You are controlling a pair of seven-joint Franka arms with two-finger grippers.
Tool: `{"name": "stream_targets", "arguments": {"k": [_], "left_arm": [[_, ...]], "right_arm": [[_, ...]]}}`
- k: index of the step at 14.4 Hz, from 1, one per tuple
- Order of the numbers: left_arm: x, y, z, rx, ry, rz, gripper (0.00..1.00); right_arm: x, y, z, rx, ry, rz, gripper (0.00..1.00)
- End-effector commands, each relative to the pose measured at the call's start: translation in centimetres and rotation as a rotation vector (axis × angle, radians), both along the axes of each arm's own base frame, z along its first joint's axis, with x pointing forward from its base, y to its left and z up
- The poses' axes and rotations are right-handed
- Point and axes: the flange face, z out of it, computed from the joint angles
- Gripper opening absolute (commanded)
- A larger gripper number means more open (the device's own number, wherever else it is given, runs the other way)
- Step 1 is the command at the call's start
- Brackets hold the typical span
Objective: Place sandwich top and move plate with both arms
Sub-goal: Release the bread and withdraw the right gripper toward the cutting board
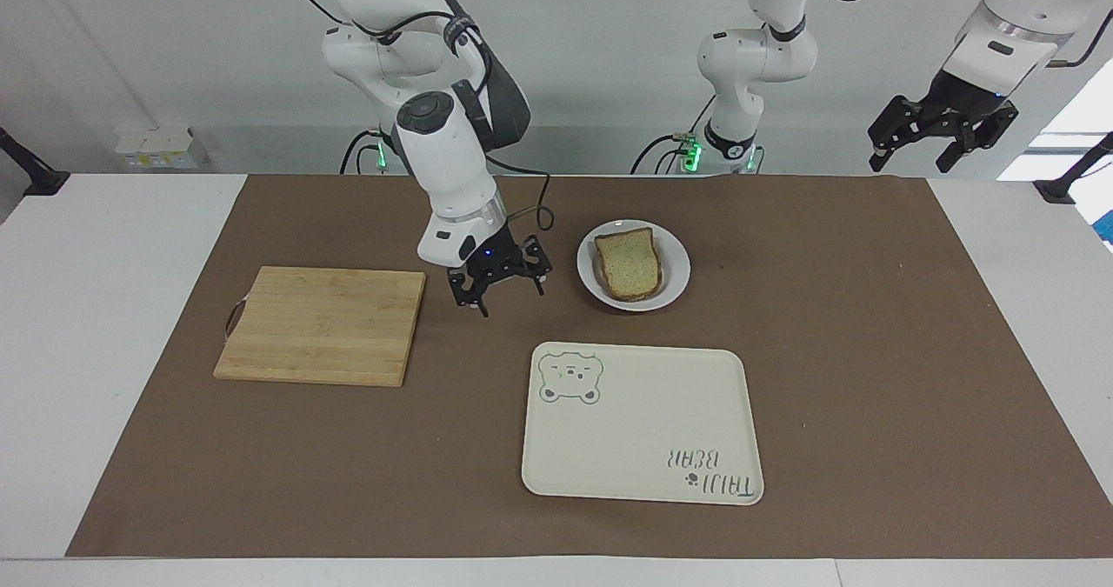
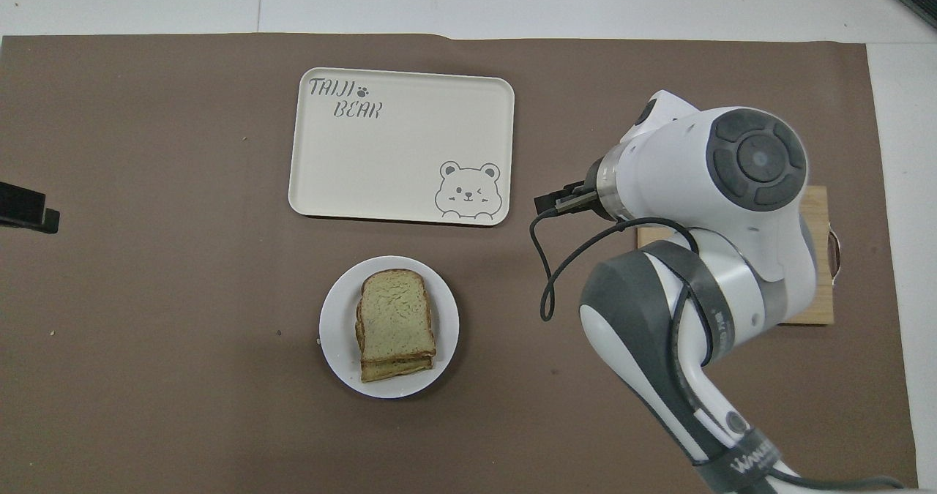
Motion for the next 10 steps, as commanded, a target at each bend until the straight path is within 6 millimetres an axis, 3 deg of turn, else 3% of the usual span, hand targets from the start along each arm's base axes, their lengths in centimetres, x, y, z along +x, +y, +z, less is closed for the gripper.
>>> {"name": "stream_targets", "arguments": {"k": [1,5,10], "left_arm": [[-1.3,-0.7,-0.4,-0.026,0.004,-0.001,1.00],[-3.5,-2.9,-4.1,-0.184,-0.011,-0.009,1.00],[-5.3,-5.9,-12.6,-0.333,-0.024,0.014,1.00]], "right_arm": [[-1.2,-1.8,3.9,-0.031,-0.004,-0.049,1.00],[-1.7,-3.8,8.4,-0.049,0.027,-0.084,1.00],[-1.5,-7.1,10.8,-0.067,0.056,-0.136,1.00]]}}
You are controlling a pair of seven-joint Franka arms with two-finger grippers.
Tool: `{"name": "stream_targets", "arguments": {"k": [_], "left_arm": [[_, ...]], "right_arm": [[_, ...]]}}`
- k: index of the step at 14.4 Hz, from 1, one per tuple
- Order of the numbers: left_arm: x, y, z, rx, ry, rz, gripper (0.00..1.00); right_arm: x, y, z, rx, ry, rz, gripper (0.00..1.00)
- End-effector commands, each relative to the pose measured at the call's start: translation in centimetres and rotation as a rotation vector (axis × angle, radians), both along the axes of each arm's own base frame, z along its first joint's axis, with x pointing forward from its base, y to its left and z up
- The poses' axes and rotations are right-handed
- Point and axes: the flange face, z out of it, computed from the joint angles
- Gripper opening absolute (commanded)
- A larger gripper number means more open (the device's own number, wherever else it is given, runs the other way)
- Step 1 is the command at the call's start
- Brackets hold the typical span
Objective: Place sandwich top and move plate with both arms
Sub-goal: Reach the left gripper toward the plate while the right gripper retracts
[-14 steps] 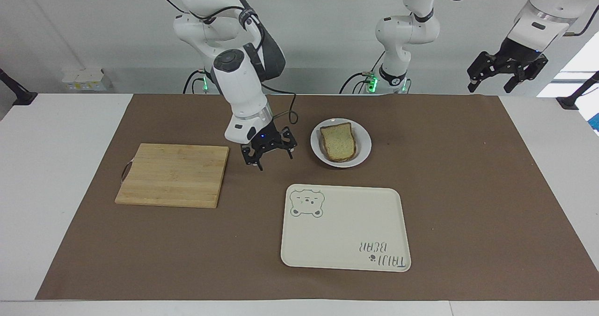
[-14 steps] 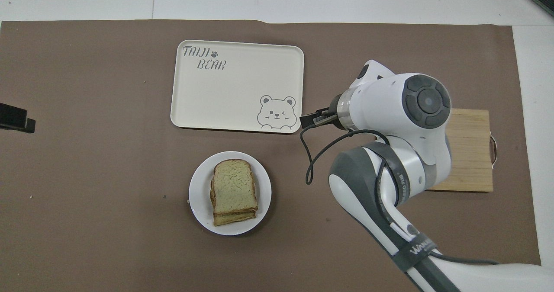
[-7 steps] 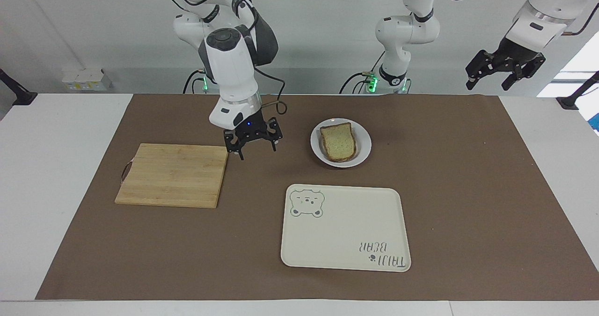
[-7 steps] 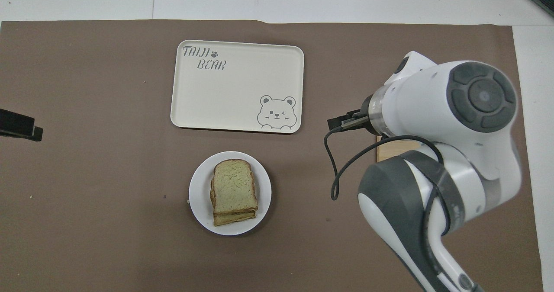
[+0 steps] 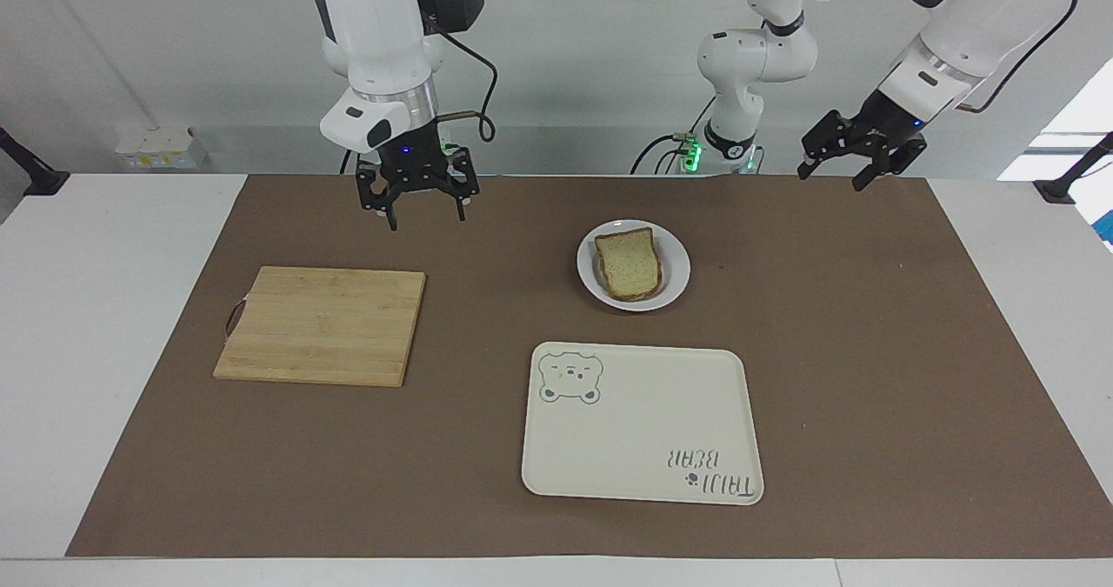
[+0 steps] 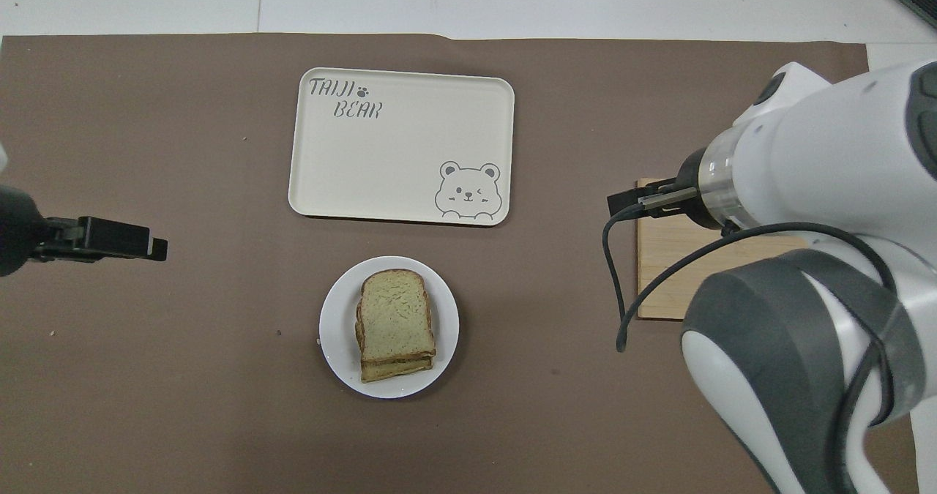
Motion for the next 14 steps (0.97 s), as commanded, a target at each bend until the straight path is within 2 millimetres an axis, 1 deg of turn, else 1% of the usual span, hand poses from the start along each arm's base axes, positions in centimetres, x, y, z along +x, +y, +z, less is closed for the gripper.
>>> {"name": "stream_targets", "arguments": {"k": [1,2,3,4,6,8,9,10,11,12,13,14], "left_arm": [[-2.3,-1.6,-4.4,-0.074,-0.025,0.011,1.00],[-2.5,-1.7,-5.6,-0.112,-0.026,0.008,1.00],[-2.8,-1.8,-6.8,-0.148,-0.026,-0.012,1.00],[-3.1,-1.6,-7.9,-0.177,-0.024,-0.029,1.00],[-3.7,-1.2,-10.6,-0.263,-0.023,-0.052,1.00],[-4.0,-0.8,-13.6,-0.297,-0.047,-0.055,1.00],[-4.1,-0.7,-14.6,-0.319,-0.054,-0.066,1.00],[-4.3,-0.6,-15.8,-0.354,-0.065,-0.088,1.00],[-4.3,0.3,-17.5,-0.387,-0.072,-0.081,1.00],[-4.6,0.8,-19.1,-0.421,-0.085,-0.082,1.00],[-4.7,0.9,-20.6,-0.440,-0.089,-0.090,1.00],[-4.6,1.0,-21.7,-0.445,-0.079,-0.086,1.00]], "right_arm": [[-0.2,-2.2,1.6,-0.025,0.005,-0.045,1.00],[-0.3,-3.6,2.3,-0.027,-0.001,-0.067,1.00],[-0.4,-5.5,3.2,-0.024,-0.015,-0.102,1.00],[-0.9,-7.6,4.4,-0.017,-0.024,-0.138,1.00],[-1.2,-11.0,4.6,-0.019,0.002,-0.195,1.00],[-1.4,-13.4,4.6,-0.022,0.028,-0.202,1.00],[-1.6,-14.9,4.9,-0.021,0.025,-0.213,1.00],[-1.7,-16.3,4.8,-0.018,0.035,-0.226,1.00],[-1.9,-17.1,4.6,-0.018,0.055,-0.237,1.00],[-2.1,-17.6,4.7,-0.007,0.066,-0.250,1.00],[-2.8,-18.1,5.4,0.001,0.057,-0.259,1.00],[-3.6,-18.6,5.5,0.004,0.064,-0.267,1.00]]}}
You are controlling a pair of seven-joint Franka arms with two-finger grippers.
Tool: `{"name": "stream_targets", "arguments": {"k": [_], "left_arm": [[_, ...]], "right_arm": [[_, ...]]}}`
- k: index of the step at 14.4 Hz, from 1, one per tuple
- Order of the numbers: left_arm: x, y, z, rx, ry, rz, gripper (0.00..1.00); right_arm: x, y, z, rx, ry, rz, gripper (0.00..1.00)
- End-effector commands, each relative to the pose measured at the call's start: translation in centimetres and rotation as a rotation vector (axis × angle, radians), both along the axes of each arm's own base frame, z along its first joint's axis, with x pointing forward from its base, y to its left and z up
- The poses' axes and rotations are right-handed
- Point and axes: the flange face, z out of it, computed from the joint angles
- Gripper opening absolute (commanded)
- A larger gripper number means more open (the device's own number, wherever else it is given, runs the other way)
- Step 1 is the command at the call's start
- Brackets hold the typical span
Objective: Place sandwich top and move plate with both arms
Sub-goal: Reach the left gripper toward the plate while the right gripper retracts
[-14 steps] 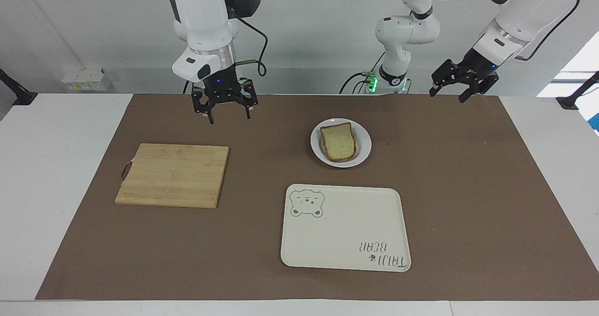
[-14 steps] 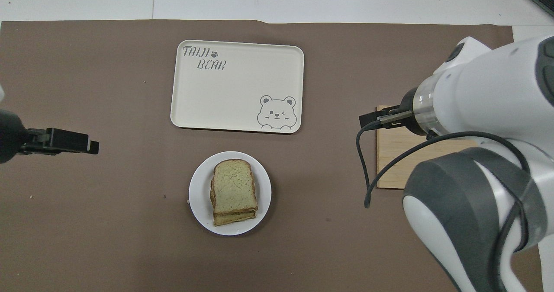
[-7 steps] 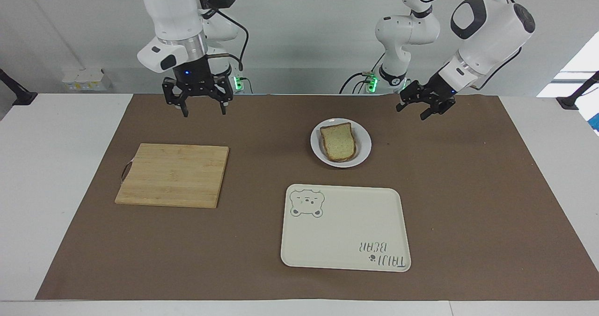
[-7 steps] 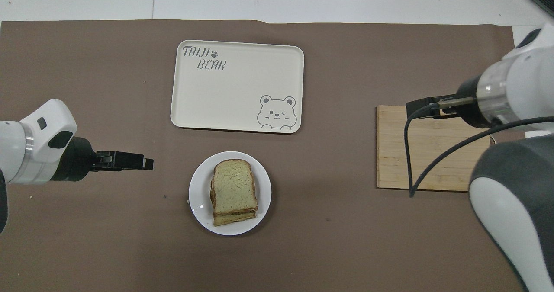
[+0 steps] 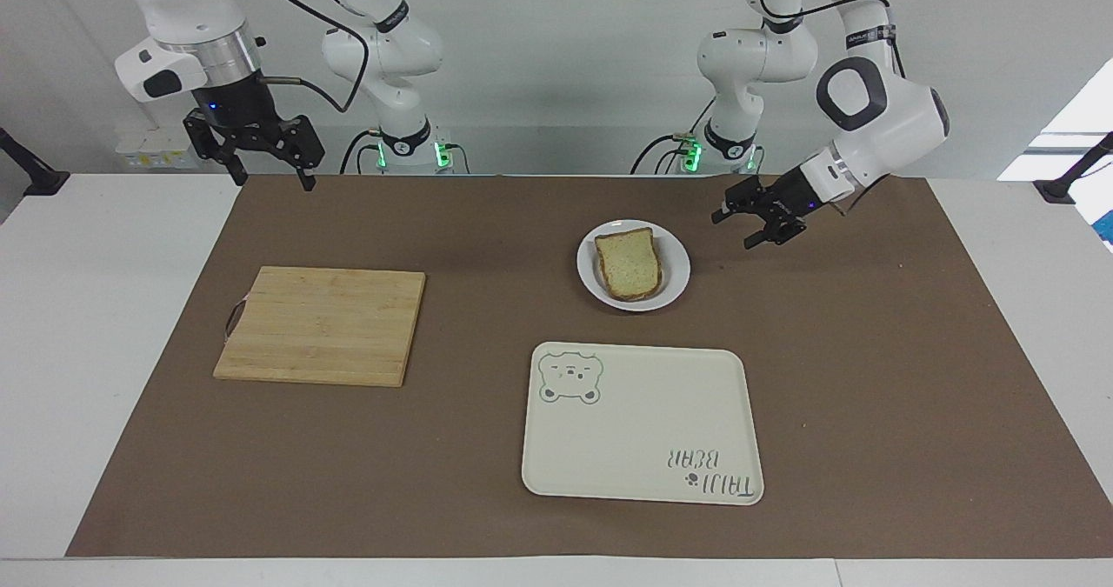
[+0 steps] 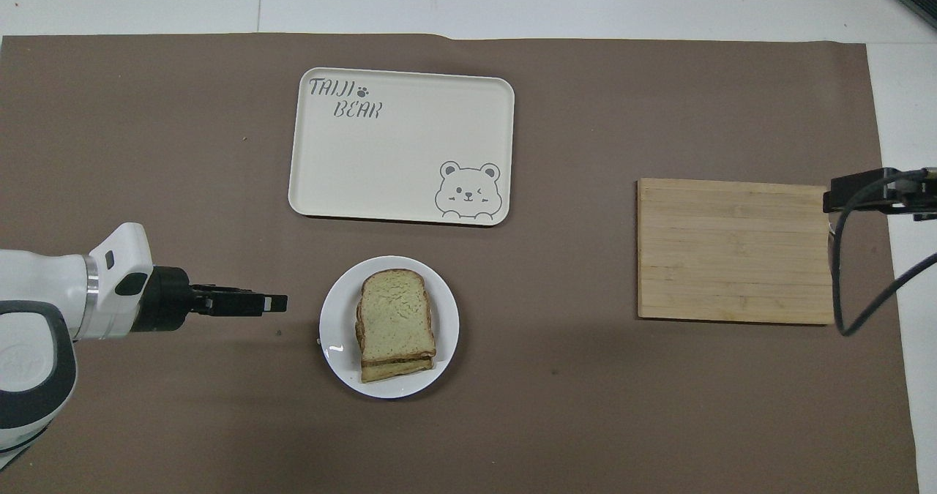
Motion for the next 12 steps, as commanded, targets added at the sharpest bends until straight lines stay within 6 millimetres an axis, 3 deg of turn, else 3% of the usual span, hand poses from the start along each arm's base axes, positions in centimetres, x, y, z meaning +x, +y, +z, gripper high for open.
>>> {"name": "stream_targets", "arguments": {"k": [1,4,10,12], "left_arm": [[0.0,0.6,-3.4,-0.028,0.003,0.012,1.00],[0.6,0.6,-6.1,-0.083,-0.016,0.065,0.94],[0.8,0.1,-9.9,-0.082,0.001,0.076,0.85],[-0.4,-0.8,-12.0,-0.076,-0.019,0.087,0.85]], "right_arm": [[-1.8,-0.9,0.9,0.014,0.003,-0.004,1.00],[-1.9,-2.3,0.9,0.016,-0.003,-0.026,1.00],[-2.0,-1.4,0.8,0.041,0.046,0.037,1.00],[-1.5,-1.1,1.3,0.030,0.058,0.101,1.00]]}}
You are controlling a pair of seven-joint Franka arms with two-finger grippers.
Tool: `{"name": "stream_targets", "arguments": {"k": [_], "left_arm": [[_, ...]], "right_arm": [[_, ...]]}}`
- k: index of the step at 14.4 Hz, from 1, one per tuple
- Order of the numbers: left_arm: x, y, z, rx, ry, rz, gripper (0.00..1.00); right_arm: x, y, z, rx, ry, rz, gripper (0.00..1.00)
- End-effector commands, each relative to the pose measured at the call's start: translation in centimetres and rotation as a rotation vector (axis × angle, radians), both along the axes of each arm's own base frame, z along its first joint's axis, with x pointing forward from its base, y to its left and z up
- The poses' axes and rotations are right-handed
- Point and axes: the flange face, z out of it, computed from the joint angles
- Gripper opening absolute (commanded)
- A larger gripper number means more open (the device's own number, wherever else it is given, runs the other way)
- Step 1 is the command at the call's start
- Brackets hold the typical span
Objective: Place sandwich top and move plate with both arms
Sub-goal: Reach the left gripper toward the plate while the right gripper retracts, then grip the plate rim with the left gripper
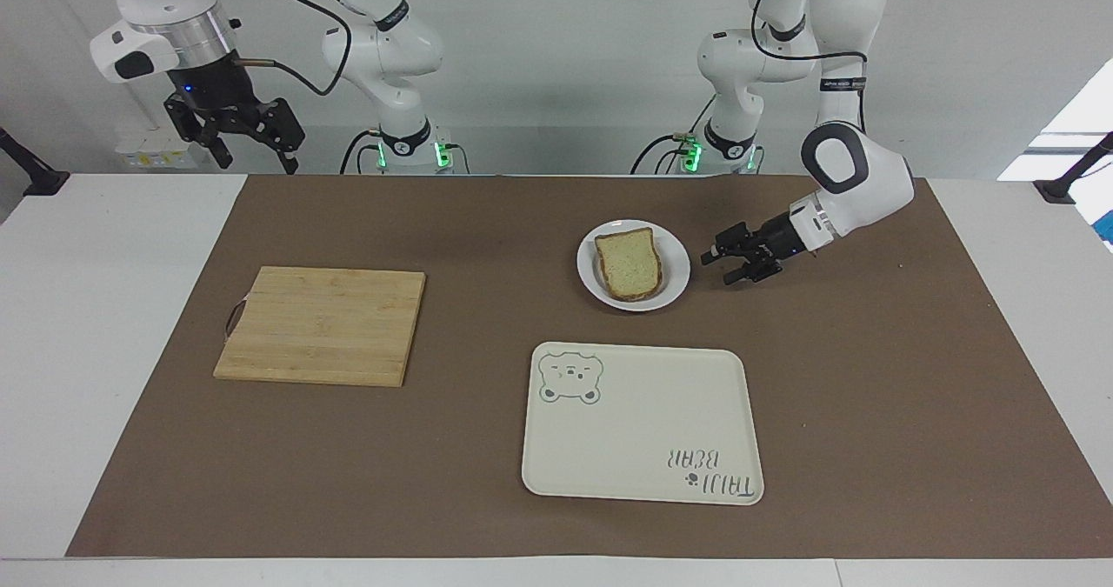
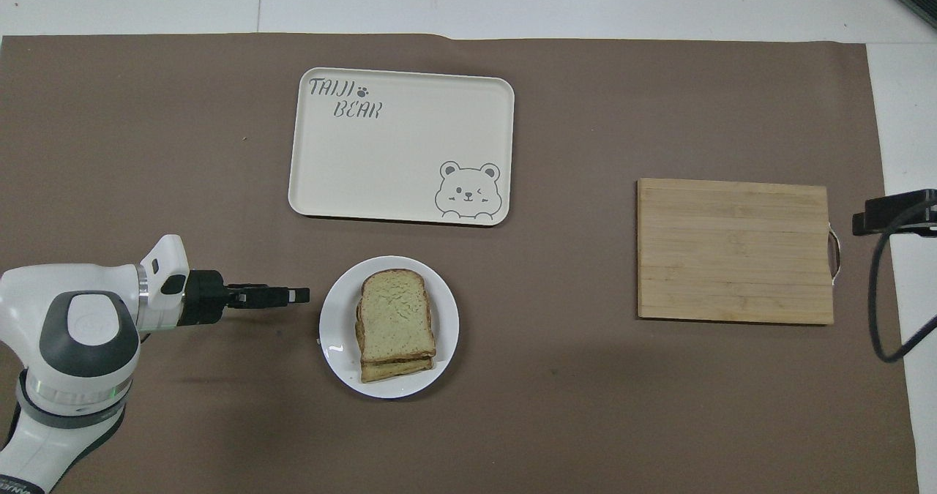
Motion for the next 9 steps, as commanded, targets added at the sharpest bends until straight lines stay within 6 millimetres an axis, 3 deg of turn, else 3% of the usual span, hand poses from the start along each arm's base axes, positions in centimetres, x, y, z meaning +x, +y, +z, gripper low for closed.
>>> {"name": "stream_targets", "arguments": {"k": [1,2,6,7,9], "left_arm": [[-1.5,-1.3,-2.7,-0.005,-0.022,0.027,0.85],[-1.8,-2.6,-2.8,-0.019,-0.020,0.026,0.85],[-3.1,-3.7,-3.4,-0.014,-0.011,0.037,0.79],[-3.2,-3.9,-3.4,-0.015,-0.011,0.032,0.76],[-3.5,-3.9,-3.6,-0.013,-0.005,0.031,0.59]], "right_arm": [[0.4,0.3,0.5,0.008,0.003,0.061,1.00],[0.4,0.3,0.5,0.007,0.001,0.064,1.00],[0.4,0.4,0.4,-0.015,0.005,0.070,1.00],[0.4,0.3,0.4,-0.034,0.005,0.070,1.00],[0.1,0.4,-0.2,-0.018,0.013,0.072,1.00]]}}
